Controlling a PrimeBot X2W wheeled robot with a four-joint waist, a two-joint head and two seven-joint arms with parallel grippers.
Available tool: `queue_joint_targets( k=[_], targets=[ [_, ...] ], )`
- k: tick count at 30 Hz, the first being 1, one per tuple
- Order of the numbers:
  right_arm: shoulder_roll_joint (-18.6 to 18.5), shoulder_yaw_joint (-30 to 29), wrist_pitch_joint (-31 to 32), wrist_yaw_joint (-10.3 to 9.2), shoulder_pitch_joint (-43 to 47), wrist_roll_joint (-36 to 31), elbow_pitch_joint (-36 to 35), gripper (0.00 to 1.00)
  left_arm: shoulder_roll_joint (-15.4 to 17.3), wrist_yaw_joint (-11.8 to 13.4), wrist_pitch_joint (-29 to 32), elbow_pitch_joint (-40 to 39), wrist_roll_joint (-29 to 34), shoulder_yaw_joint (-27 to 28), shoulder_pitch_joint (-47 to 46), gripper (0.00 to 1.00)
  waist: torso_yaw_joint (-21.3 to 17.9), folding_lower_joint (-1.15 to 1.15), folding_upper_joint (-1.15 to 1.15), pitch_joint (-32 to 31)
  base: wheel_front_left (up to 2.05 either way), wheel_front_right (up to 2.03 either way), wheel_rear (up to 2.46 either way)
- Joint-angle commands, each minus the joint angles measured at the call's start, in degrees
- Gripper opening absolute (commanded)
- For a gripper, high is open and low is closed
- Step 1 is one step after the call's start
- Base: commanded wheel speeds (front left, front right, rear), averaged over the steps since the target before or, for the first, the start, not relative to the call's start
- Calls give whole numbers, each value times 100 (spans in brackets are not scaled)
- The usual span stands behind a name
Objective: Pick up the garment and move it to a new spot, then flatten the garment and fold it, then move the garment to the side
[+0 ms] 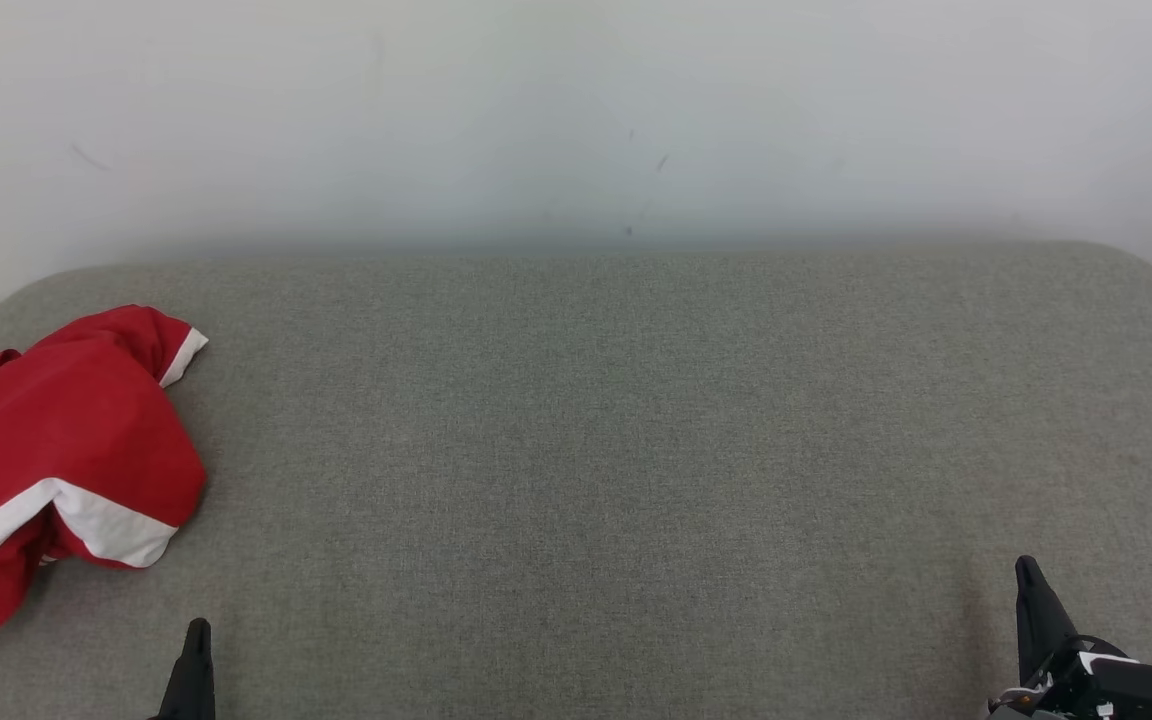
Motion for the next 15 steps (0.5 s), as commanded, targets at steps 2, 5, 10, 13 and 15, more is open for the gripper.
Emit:
queue_joint_targets(
  k=[2, 5, 10, 13, 15],
  targets=[
    [5, -1, -1, 0, -25, 11, 9, 0, -3, -29, 24, 18, 45, 9, -23, 0, 0, 0, 0, 0, 0, 0, 0],
    [5, -1, -1, 0, -25, 11, 9, 0, -3, -28, 24, 18, 46, 9, -23, 0, 0, 0, 0, 0, 0, 0, 0],
    [0, 1, -2, 0, 1, 0, 5, 100, -1, 1, -3, 4, -2, -2, 1, 100, 0, 0, 0, 0, 0, 0, 0],
    [16, 18, -8, -1, 103, -2, 134, 0, -33, 8, -14, 109, -5, -15, 78, 0, 0, 0, 0, 0, 0, 0, 0],
    [19, 71, -55, -1, 122, -21, 127, 100, -39, 9, -62, 89, -1, -44, 105, 100, 2, 0, 0, 0, 0, 0, 0]
  ],
)
